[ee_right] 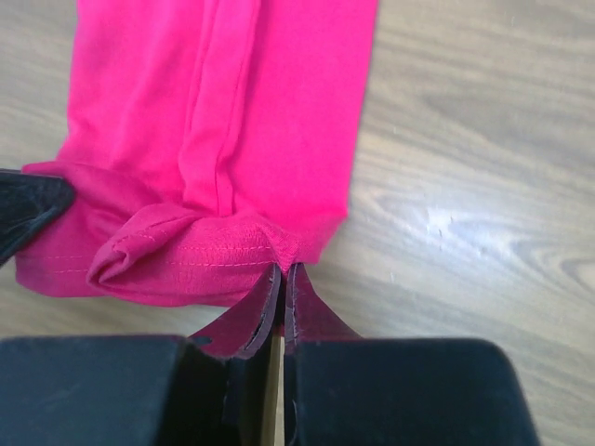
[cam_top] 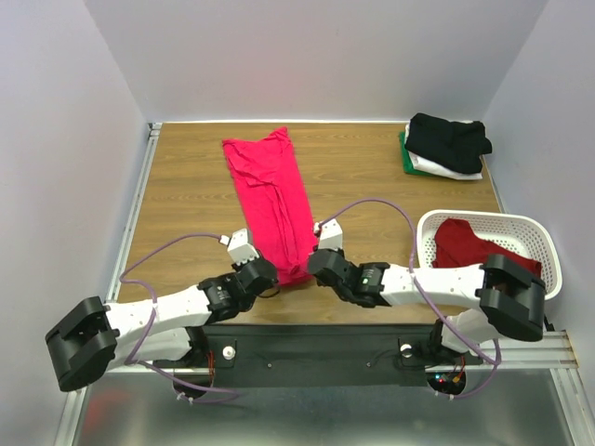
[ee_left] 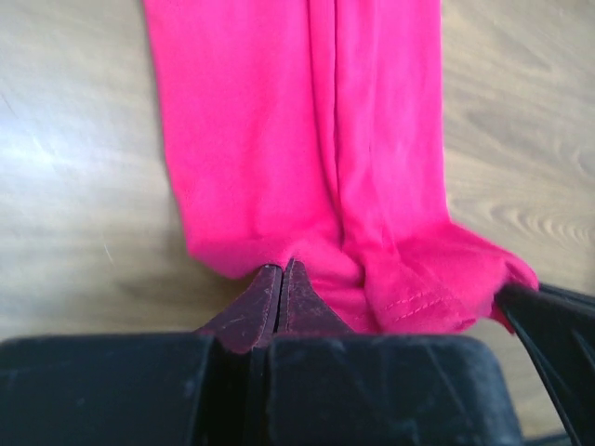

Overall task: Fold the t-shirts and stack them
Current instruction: Fold the tshirt

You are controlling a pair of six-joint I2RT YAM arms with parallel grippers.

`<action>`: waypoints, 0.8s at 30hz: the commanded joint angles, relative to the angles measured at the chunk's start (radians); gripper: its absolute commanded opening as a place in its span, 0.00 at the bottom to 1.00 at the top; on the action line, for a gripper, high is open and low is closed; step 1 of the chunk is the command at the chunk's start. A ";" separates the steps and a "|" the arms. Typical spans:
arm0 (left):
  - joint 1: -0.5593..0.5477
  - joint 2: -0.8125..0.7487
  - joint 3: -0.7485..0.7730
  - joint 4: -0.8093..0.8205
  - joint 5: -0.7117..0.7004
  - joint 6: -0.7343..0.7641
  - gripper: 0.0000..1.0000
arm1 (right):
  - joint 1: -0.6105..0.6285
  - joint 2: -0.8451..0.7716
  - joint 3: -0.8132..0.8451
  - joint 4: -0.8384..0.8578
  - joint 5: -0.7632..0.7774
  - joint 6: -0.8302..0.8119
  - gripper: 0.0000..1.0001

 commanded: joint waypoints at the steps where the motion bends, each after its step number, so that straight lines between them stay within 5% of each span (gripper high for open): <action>1: 0.075 0.035 0.029 0.112 -0.001 0.188 0.00 | -0.015 0.068 0.096 0.025 0.084 -0.057 0.03; 11: 0.317 0.205 0.104 0.361 0.107 0.425 0.00 | -0.149 0.253 0.272 0.087 0.028 -0.200 0.01; 24: 0.518 0.296 0.259 0.417 0.199 0.531 0.00 | -0.317 0.448 0.586 0.094 -0.125 -0.375 0.01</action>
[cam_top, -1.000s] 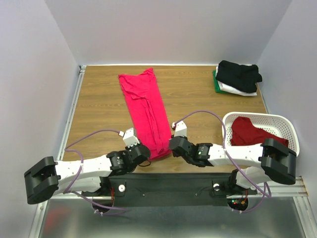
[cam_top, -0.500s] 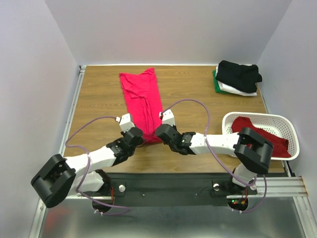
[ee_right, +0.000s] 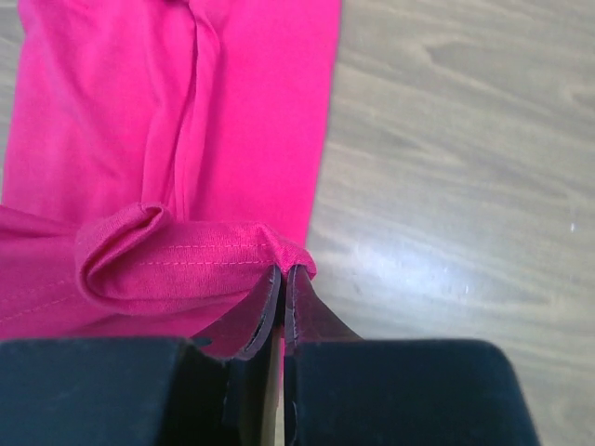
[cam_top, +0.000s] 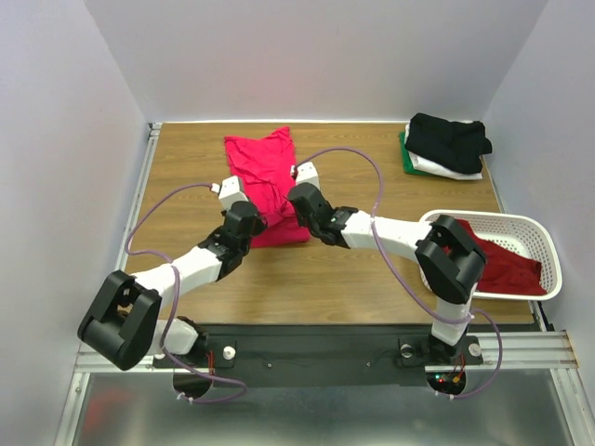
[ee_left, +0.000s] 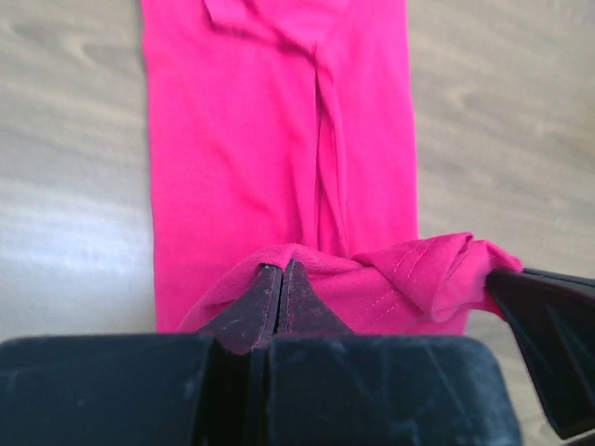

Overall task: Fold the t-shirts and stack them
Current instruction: Fold the tshirt

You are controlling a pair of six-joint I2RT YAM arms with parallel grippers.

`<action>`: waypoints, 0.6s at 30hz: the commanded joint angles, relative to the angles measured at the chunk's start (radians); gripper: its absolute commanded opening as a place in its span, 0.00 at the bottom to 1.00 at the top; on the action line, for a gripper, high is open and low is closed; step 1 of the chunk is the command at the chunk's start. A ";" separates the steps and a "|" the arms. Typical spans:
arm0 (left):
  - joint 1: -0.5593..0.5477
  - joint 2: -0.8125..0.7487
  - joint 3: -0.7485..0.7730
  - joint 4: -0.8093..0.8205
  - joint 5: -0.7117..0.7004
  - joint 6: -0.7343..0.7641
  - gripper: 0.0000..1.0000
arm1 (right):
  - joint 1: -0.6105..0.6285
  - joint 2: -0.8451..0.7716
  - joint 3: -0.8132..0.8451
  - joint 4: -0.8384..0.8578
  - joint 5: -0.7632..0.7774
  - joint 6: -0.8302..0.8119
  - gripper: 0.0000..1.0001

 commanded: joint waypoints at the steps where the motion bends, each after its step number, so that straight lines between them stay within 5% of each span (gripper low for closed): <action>1: 0.070 0.026 0.058 0.069 0.043 0.066 0.00 | -0.038 0.057 0.132 0.042 -0.058 -0.085 0.01; 18: 0.234 0.303 0.210 0.174 0.204 0.107 0.00 | -0.130 0.316 0.442 0.042 -0.119 -0.183 0.00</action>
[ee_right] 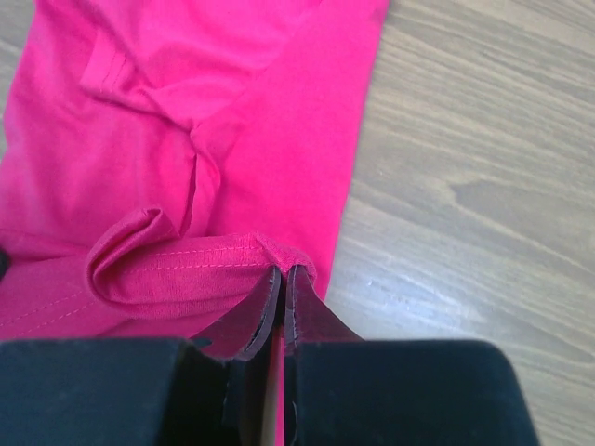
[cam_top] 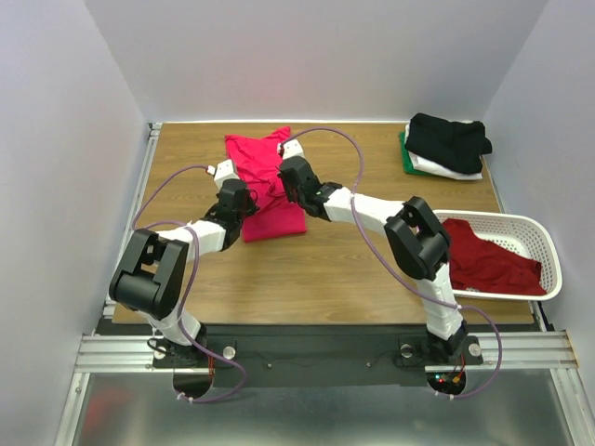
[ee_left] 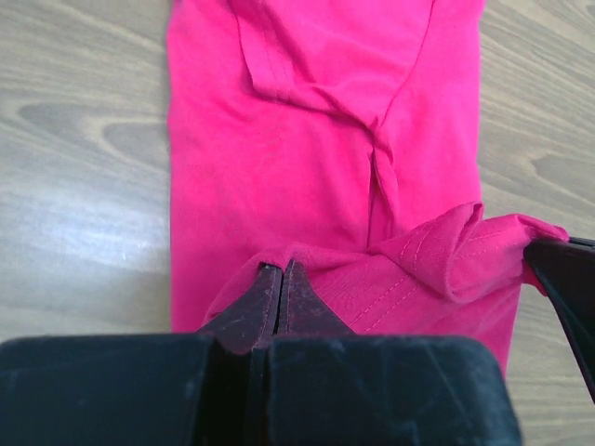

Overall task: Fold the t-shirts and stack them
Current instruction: Fold the tshirt

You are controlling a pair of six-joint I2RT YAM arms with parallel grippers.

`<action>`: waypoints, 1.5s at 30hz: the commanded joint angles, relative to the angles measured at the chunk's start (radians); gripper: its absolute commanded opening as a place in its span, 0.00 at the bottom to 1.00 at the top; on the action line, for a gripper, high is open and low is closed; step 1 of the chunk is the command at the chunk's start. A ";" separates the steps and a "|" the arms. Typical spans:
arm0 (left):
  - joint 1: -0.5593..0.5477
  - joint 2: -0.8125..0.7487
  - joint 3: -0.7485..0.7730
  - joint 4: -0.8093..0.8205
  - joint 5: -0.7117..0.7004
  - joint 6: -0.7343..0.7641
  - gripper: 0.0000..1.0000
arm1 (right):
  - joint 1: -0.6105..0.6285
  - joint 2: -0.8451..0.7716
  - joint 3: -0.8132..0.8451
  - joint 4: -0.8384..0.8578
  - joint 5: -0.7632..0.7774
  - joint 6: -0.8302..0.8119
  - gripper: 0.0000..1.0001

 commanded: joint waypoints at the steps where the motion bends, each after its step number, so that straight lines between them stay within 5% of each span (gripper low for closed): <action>1: 0.020 0.003 0.056 0.065 0.027 0.029 0.00 | -0.013 0.028 0.091 0.036 0.011 -0.041 0.00; 15: 0.077 0.115 0.137 0.068 0.042 0.035 0.00 | -0.042 0.152 0.246 0.005 -0.001 -0.053 0.02; 19: 0.082 0.138 0.183 0.065 0.041 0.048 0.04 | -0.050 0.163 0.274 -0.003 0.008 -0.056 0.26; 20: 0.082 0.132 0.208 0.056 0.038 0.051 0.29 | -0.050 0.149 0.275 -0.003 0.009 -0.059 0.50; 23: 0.082 0.087 0.239 0.045 0.013 0.060 0.76 | -0.048 0.085 0.257 -0.004 0.005 -0.078 0.80; 25: 0.080 0.041 0.245 0.041 -0.014 0.066 0.86 | -0.050 0.048 0.214 -0.001 0.012 -0.087 0.84; 37: -0.064 -0.106 0.029 0.162 -0.005 0.019 0.85 | -0.048 -0.099 -0.016 0.003 -0.170 -0.015 0.88; 45: -0.162 0.018 -0.057 0.358 0.019 -0.004 0.80 | -0.073 -0.084 -0.047 0.005 -0.161 0.014 0.88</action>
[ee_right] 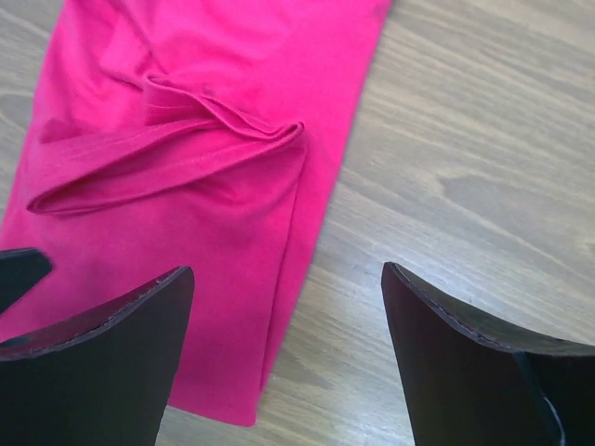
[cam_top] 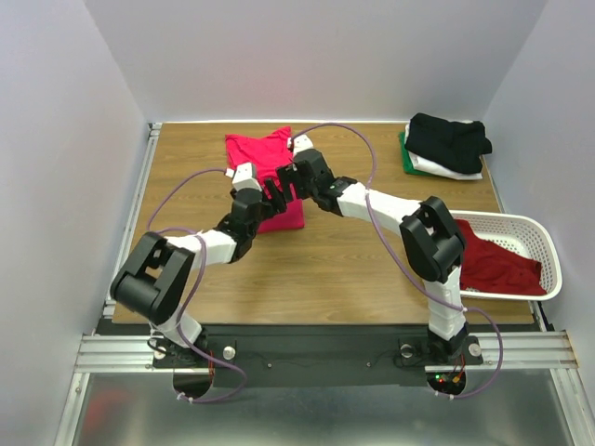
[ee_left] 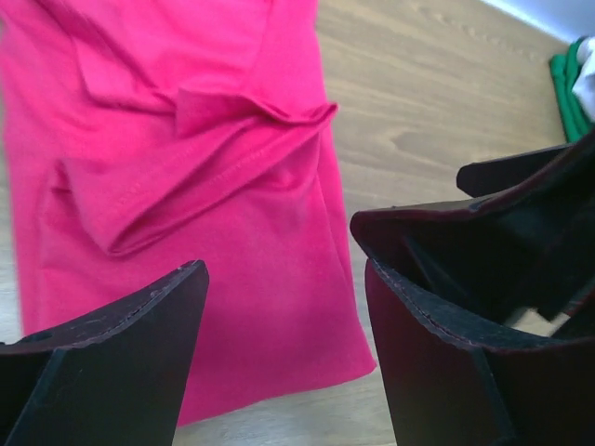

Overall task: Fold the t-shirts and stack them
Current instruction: Fold the tshirt

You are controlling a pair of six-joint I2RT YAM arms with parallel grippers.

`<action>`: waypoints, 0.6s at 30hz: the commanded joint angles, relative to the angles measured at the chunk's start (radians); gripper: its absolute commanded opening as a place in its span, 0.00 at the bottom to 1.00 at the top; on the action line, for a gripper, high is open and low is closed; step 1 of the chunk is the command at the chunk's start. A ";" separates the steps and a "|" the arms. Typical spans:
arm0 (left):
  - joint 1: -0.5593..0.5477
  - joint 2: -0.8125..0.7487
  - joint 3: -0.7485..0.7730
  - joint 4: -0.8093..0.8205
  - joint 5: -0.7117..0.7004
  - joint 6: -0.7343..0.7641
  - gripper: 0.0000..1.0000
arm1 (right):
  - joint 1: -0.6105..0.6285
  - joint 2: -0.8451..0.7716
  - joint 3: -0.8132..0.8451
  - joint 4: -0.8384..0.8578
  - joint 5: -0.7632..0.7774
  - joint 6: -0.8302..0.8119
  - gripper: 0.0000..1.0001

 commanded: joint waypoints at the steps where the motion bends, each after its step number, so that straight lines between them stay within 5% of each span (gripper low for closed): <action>1: -0.028 0.111 0.012 0.173 0.014 -0.011 0.80 | -0.020 -0.005 -0.011 0.035 -0.021 0.030 0.88; 8: -0.045 0.296 0.092 0.238 0.012 0.018 0.79 | -0.025 -0.020 -0.028 0.033 -0.023 0.023 0.88; 18: -0.129 0.267 -0.052 0.236 -0.014 0.010 0.75 | -0.025 -0.039 -0.057 0.032 -0.207 0.018 0.88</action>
